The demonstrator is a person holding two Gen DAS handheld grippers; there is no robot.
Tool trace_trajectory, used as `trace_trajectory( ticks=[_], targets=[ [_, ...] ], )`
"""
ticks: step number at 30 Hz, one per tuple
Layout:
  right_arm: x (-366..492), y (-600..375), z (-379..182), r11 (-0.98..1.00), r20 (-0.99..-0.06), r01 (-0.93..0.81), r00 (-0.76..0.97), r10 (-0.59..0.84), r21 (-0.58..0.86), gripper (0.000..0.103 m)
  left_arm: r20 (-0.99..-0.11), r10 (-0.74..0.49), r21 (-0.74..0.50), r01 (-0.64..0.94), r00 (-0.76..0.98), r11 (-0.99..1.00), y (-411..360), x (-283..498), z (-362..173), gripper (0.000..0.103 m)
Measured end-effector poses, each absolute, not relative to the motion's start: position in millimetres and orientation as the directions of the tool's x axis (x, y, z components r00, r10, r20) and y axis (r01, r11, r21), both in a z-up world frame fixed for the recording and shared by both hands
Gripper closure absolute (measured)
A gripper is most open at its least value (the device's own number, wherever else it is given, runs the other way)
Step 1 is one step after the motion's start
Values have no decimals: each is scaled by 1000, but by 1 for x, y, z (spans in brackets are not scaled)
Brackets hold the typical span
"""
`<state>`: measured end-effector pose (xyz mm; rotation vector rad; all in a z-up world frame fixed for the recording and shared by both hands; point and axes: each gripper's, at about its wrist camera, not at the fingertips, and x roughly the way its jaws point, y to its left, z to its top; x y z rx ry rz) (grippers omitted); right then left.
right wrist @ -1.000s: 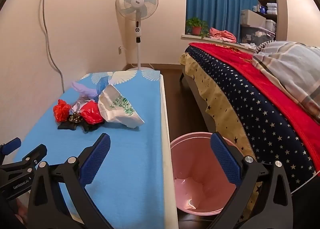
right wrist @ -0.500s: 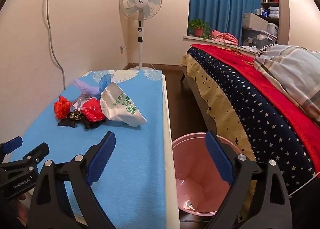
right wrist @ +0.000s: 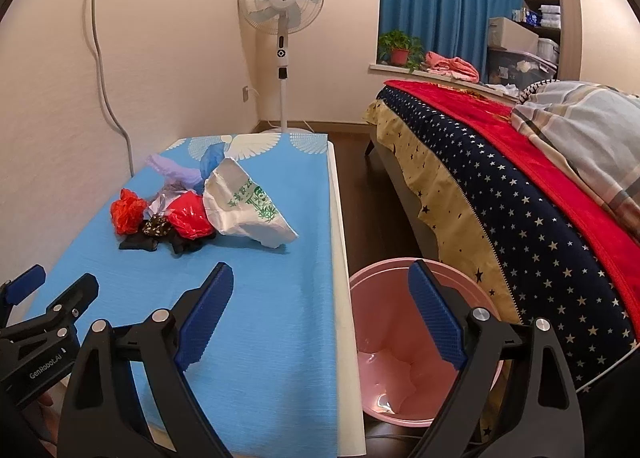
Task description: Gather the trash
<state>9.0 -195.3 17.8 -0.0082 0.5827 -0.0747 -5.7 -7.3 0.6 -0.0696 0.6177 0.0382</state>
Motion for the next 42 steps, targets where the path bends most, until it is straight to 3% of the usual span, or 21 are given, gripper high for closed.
trace_trajectory(
  ticks=[42],
  targets=[
    [8,-194,18,998,-546,57,835,-69,-38,16,-589,8,-93,-78,808,993,0,-11,4,19]
  ],
)
